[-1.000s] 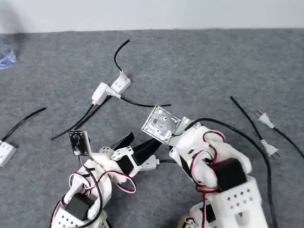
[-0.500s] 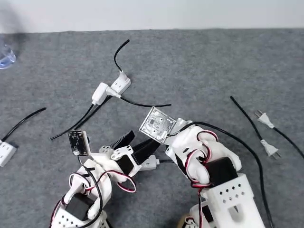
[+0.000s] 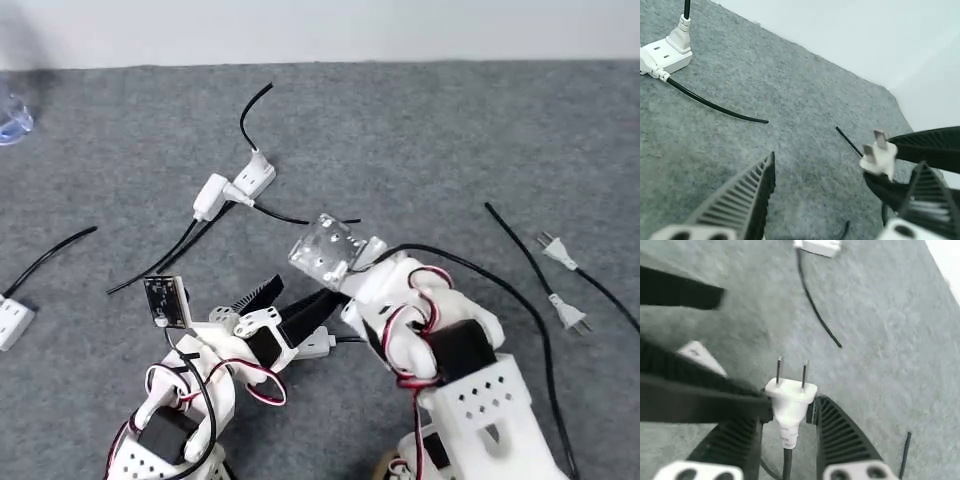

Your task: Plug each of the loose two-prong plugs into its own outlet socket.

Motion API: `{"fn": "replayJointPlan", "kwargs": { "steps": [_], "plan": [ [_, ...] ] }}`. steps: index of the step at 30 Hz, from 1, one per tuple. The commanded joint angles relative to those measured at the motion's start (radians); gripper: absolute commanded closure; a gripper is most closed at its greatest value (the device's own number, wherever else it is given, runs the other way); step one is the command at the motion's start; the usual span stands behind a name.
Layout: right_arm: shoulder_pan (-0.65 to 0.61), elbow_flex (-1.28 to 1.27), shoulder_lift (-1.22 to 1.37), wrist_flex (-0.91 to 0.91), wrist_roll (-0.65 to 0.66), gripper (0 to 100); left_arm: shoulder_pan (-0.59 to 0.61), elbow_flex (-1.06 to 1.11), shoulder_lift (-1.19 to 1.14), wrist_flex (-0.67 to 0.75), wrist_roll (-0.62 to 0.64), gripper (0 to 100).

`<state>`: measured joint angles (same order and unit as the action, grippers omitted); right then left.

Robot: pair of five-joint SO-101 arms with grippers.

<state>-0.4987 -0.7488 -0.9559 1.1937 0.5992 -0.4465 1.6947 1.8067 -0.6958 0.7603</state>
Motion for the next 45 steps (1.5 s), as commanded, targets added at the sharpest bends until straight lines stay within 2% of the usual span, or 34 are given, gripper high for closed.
{"fn": "replayJointPlan", "kwargs": {
  "steps": [1,12,28,45],
  "plan": [
    [-0.056,0.123,0.001,0.082,-0.025,99.0,-0.005,-0.028,0.012,0.021,-0.012,60],
    [-0.168,0.236,-0.001,0.219,-0.064,99.0,-0.005,-0.030,0.012,-0.008,-0.012,60],
    [-0.163,0.410,-0.001,0.371,-0.061,99.0,-0.005,-0.030,0.012,-0.008,-0.012,60],
    [-0.162,0.508,-0.001,0.403,-0.068,99.0,-0.005,-0.030,0.012,-0.008,-0.012,60]
  ]
}}
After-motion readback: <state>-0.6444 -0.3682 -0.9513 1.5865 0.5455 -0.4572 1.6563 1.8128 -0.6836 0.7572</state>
